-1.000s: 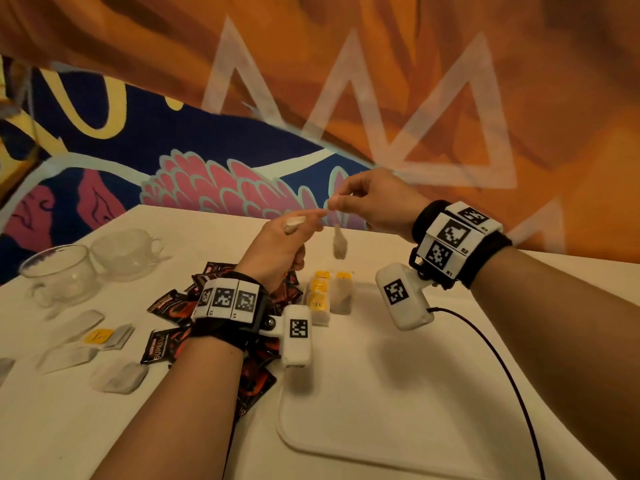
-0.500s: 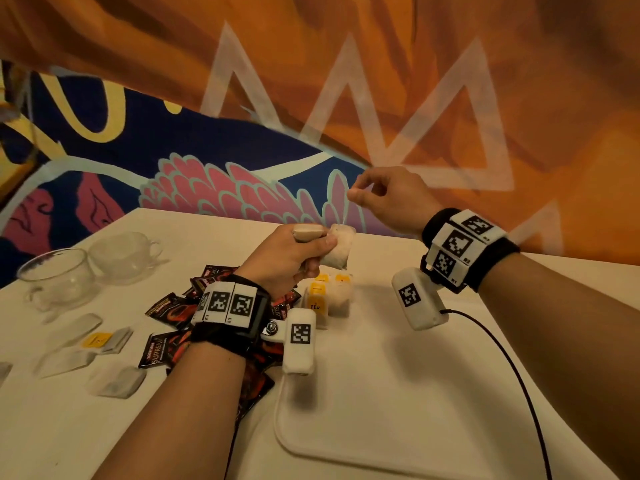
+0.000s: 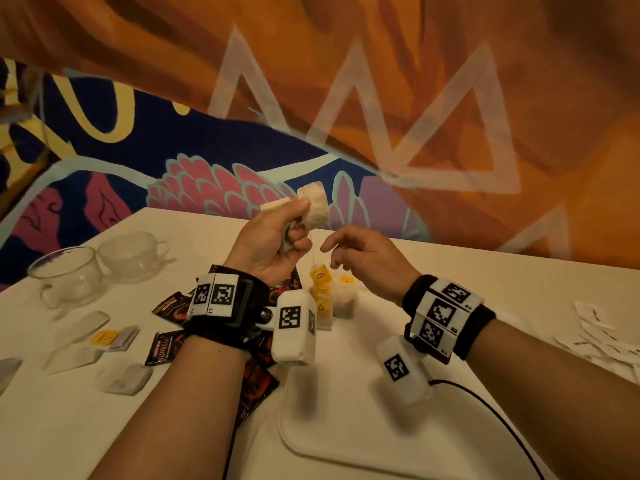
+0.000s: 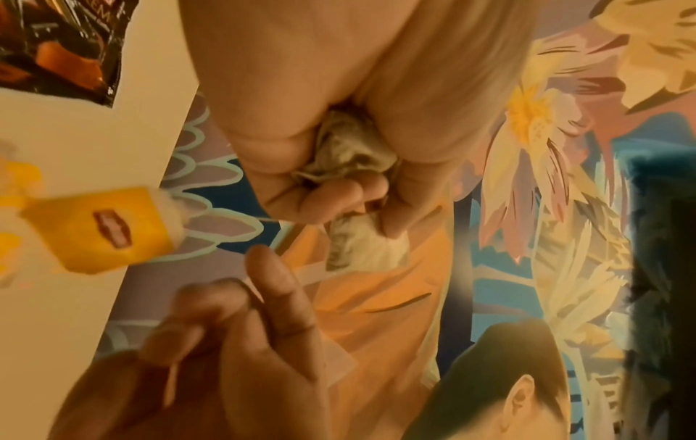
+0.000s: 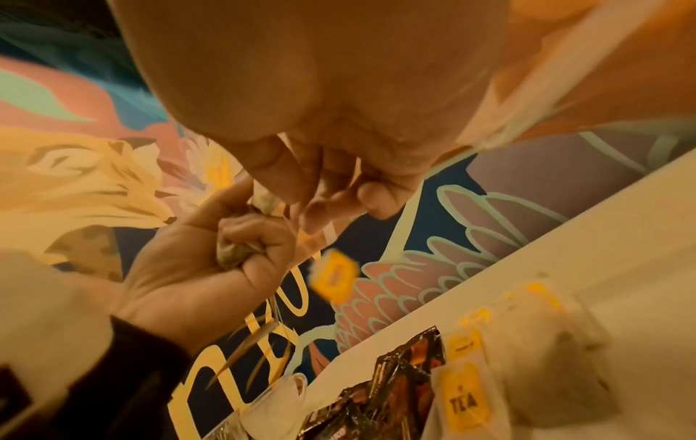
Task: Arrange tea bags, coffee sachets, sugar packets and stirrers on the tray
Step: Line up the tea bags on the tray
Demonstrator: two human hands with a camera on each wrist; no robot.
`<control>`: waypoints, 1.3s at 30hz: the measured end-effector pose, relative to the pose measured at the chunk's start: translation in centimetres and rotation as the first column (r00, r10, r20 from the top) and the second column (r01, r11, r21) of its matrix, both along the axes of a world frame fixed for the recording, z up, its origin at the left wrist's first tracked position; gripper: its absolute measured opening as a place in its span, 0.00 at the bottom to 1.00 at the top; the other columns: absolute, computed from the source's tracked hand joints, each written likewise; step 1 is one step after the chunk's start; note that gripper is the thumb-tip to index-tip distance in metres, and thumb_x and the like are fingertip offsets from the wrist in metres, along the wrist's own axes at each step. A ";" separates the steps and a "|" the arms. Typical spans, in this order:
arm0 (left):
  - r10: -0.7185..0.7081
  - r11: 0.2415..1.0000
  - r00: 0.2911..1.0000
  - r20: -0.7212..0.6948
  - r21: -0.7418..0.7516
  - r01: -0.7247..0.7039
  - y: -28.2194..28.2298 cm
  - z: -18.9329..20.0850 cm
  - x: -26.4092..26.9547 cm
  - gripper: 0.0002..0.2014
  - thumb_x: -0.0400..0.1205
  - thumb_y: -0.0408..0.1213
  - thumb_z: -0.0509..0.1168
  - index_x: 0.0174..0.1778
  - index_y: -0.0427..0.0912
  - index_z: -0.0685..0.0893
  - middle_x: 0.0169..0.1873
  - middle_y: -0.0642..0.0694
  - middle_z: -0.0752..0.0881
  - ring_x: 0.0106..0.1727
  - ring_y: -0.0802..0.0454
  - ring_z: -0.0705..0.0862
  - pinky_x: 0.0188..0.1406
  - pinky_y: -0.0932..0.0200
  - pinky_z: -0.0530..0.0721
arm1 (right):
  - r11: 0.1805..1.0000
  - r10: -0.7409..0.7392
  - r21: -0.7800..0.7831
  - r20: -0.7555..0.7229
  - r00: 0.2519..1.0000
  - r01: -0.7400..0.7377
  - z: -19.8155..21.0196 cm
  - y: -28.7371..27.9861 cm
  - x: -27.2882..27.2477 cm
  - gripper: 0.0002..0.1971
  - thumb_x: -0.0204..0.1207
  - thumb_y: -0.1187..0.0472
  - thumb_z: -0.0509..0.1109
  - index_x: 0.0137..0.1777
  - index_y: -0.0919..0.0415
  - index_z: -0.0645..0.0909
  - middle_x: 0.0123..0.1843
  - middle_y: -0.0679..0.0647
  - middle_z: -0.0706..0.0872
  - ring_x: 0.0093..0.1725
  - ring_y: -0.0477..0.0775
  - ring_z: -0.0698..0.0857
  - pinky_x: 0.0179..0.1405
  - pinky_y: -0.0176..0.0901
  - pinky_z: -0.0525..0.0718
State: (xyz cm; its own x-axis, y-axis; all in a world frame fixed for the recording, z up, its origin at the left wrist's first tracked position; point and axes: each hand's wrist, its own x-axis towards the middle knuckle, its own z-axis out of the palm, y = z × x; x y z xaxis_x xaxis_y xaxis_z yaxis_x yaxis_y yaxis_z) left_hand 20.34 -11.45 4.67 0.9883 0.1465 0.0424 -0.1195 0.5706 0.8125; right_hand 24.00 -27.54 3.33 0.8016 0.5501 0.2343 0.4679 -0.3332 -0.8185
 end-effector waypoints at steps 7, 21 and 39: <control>0.045 0.968 0.999 -0.014 0.249 -0.041 0.0 0.0 0.1 0.04 0.82 0.34 0.65 0.49 0.37 0.82 0.28 0.48 0.75 0.23 0.59 0.68 0.19 0.66 0.68 | 0.998 -0.059 -0.015 0.033 0.998 0.059 0.8 1.2 0.4 0.23 0.75 0.53 0.75 0.70 0.51 0.76 0.66 0.46 0.81 0.64 0.48 0.80 0.59 0.44 0.78; 0.126 0.975 0.989 -0.077 0.193 -0.109 0.7 0.2 0.1 0.06 0.82 0.36 0.65 0.52 0.40 0.78 0.34 0.46 0.77 0.19 0.61 0.68 0.14 0.68 0.65 | 0.992 -0.126 0.013 -0.016 0.992 0.126 -1.5 1.8 -0.5 0.18 0.76 0.53 0.73 0.65 0.51 0.77 0.61 0.42 0.82 0.57 0.45 0.84 0.57 0.45 0.85; 0.196 0.960 0.974 -0.114 0.224 -0.167 1.0 -0.5 0.9 0.01 0.83 0.35 0.63 0.48 0.42 0.77 0.34 0.47 0.75 0.17 0.62 0.66 0.12 0.69 0.62 | 0.981 0.102 0.187 -0.301 0.948 -0.046 -1.3 1.4 -1.7 0.06 0.79 0.68 0.68 0.41 0.59 0.81 0.47 0.61 0.89 0.43 0.56 0.87 0.39 0.47 0.85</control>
State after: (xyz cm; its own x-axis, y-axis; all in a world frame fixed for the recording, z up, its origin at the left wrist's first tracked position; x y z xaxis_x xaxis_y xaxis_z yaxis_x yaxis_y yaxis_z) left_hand 21.26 -10.48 4.17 0.9445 0.3262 -0.0386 -0.0873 0.3623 0.9280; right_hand 22.35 -26.18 2.01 0.8084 0.5831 0.0801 0.2013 -0.1461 -0.9686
